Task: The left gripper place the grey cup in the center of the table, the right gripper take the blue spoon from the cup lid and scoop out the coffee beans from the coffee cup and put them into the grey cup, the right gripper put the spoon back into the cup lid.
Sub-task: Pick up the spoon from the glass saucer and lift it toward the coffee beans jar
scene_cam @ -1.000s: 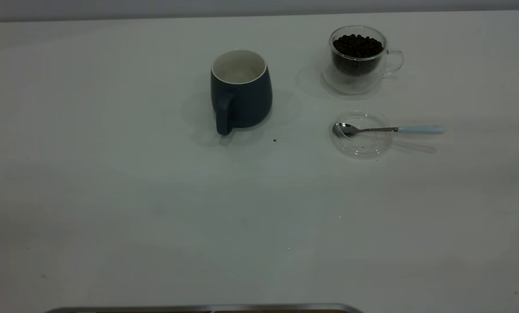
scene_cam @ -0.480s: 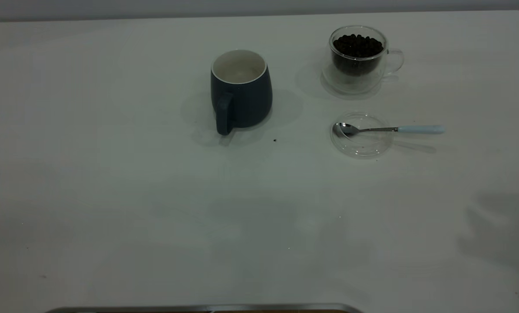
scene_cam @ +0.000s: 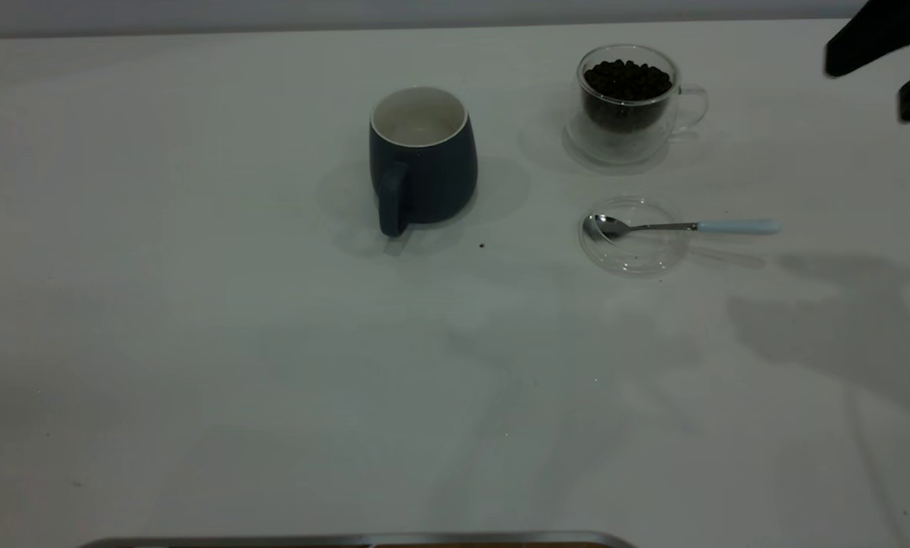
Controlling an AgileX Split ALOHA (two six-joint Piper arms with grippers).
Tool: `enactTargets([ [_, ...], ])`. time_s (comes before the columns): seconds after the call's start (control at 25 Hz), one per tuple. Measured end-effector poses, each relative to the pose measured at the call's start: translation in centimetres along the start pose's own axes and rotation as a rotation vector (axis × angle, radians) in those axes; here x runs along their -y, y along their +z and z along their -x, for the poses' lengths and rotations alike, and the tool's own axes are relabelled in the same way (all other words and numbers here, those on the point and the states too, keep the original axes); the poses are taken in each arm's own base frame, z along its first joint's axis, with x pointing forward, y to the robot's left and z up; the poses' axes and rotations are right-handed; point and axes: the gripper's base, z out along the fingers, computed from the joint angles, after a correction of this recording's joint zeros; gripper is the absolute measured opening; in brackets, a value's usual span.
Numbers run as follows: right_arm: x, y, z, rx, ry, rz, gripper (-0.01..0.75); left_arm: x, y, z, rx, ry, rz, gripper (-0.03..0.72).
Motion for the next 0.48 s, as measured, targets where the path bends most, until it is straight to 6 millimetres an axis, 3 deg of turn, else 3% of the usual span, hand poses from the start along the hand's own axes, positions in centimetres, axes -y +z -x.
enactTargets([
  [0.16, 1.3, 2.5, 0.1, -0.014, 0.059, 0.023, 0.737, 0.0, 0.0, 0.0, 0.0, -0.005, 0.0, 0.567],
  [0.48, 5.5, 6.7, -0.7, -0.074, 0.222, 0.038, 0.751, 0.0, 0.0, 0.0, 0.0, 0.003, 0.0, 0.567],
])
